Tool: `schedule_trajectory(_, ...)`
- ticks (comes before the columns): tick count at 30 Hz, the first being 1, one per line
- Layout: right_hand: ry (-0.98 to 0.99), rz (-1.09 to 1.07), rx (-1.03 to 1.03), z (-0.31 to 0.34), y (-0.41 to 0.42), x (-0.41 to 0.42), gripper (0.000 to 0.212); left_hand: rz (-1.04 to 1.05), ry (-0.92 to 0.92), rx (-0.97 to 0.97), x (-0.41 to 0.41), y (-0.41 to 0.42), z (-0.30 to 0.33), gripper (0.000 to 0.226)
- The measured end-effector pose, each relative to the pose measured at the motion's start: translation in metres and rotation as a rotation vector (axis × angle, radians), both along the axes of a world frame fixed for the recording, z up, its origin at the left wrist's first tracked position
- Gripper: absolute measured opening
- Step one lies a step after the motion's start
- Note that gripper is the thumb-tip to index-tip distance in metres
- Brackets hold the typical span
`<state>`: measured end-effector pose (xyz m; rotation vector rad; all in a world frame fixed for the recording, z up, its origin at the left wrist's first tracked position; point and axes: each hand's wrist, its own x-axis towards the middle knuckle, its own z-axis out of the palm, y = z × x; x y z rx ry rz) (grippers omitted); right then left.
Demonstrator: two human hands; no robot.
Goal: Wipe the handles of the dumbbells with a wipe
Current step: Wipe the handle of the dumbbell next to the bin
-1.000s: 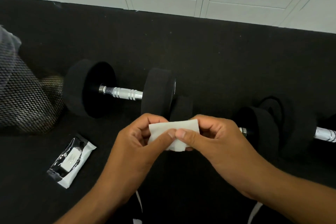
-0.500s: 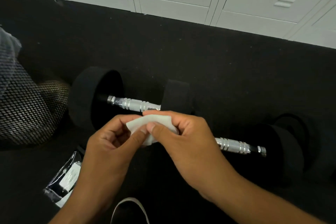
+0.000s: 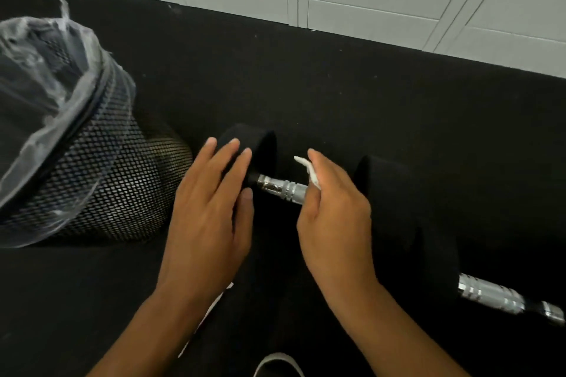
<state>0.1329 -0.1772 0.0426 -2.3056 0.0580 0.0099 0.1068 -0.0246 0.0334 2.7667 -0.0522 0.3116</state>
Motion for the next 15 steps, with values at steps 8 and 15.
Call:
schedule_trajectory(8,0.025,0.311,-0.434,-0.059,0.036,0.011,0.055,-0.012,0.153,0.079,0.007,0.012,-0.035,0.059)
schedule_trajectory(15,0.022,0.339,-0.493,-0.062,0.041,-0.015,0.061,-0.009,0.107,0.091,0.009,0.010,-0.039,0.057)
